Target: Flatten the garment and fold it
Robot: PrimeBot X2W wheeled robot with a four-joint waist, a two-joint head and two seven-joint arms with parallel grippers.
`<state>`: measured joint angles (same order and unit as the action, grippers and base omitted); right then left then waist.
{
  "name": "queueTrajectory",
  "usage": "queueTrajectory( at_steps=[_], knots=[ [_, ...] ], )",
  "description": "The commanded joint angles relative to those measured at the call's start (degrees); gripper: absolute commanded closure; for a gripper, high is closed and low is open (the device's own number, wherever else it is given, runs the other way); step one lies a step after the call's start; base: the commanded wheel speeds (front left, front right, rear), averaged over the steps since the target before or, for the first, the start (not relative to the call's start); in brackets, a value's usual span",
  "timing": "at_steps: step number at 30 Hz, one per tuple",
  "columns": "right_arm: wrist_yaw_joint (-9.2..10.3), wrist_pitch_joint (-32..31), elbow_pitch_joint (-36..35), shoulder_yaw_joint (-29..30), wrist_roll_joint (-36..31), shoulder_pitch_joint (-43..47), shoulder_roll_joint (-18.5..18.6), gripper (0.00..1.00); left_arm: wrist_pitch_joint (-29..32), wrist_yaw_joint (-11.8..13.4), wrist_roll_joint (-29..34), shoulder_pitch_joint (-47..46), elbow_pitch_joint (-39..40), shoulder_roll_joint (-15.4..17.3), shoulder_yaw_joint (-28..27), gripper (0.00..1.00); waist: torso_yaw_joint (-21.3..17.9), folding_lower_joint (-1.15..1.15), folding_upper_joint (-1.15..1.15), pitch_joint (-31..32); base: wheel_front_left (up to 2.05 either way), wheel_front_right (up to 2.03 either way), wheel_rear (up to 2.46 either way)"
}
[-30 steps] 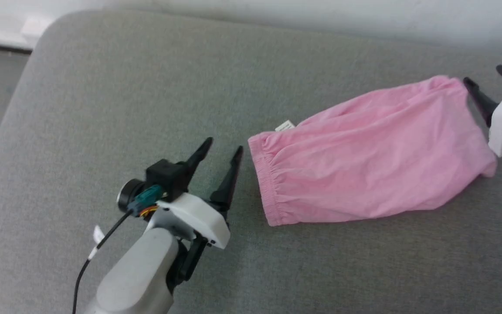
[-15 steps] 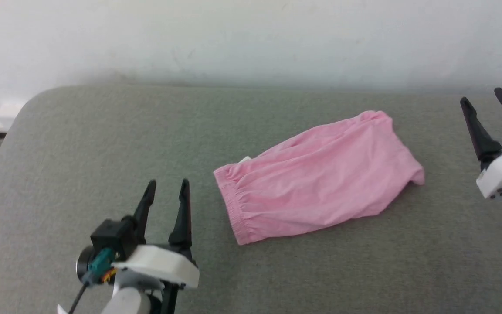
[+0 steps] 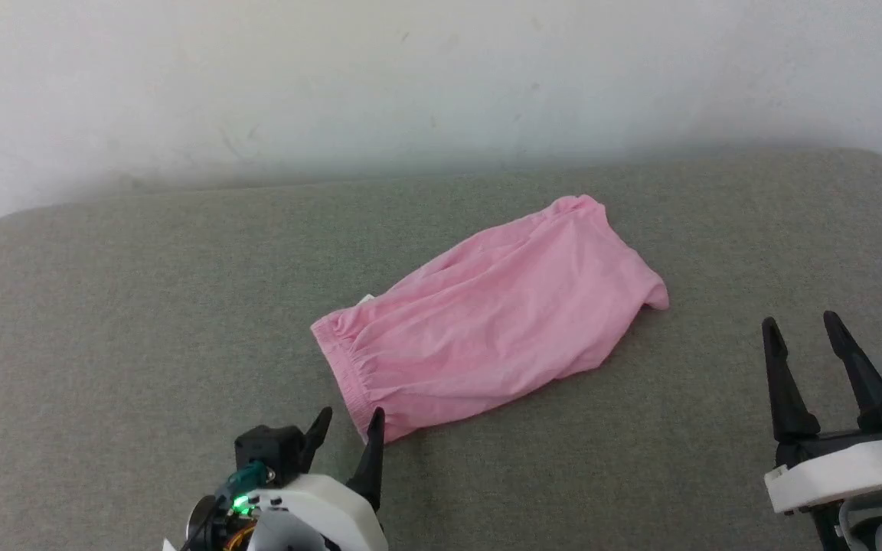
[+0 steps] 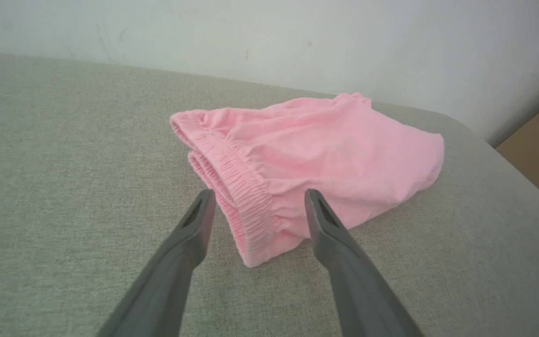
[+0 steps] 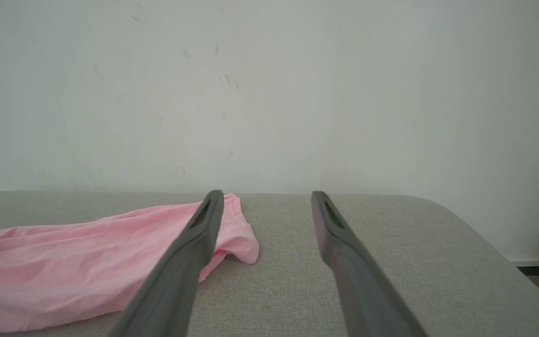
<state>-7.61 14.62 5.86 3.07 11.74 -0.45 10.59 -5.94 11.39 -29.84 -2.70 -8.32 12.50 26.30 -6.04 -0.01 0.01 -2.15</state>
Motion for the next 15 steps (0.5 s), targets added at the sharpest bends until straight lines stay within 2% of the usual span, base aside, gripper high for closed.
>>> queueTrajectory(
  at_steps=[1, 6, 15],
  knots=[
    [0.12, -0.66, -2.13, 0.20, -0.87, 0.70, -0.73, 0.00, 2.87, 1.21, -0.25, -1.86, -1.00, 0.18, 0.13, 0.00, -2.31, 0.01, -0.01, -1.98, 0.00, 0.00, 0.00],
    [0.12, -1.59, -4.39, 0.74, -0.91, 0.69, -1.31, 0.00, 8.70, 3.91, 0.01, -4.73, -3.30, 0.66, 0.03, 0.00, -4.15, 0.01, -0.01, -4.21, 0.00, 0.00, 0.00],
    [0.12, -1.38, -4.83, 0.46, -0.57, 0.03, -2.27, 0.00, 17.61, 7.01, 1.52, -5.85, -7.83, 2.95, 1.83, 0.00, -5.56, 0.01, -0.01, -6.95, 0.00, 0.00, 0.00]
  ],
)
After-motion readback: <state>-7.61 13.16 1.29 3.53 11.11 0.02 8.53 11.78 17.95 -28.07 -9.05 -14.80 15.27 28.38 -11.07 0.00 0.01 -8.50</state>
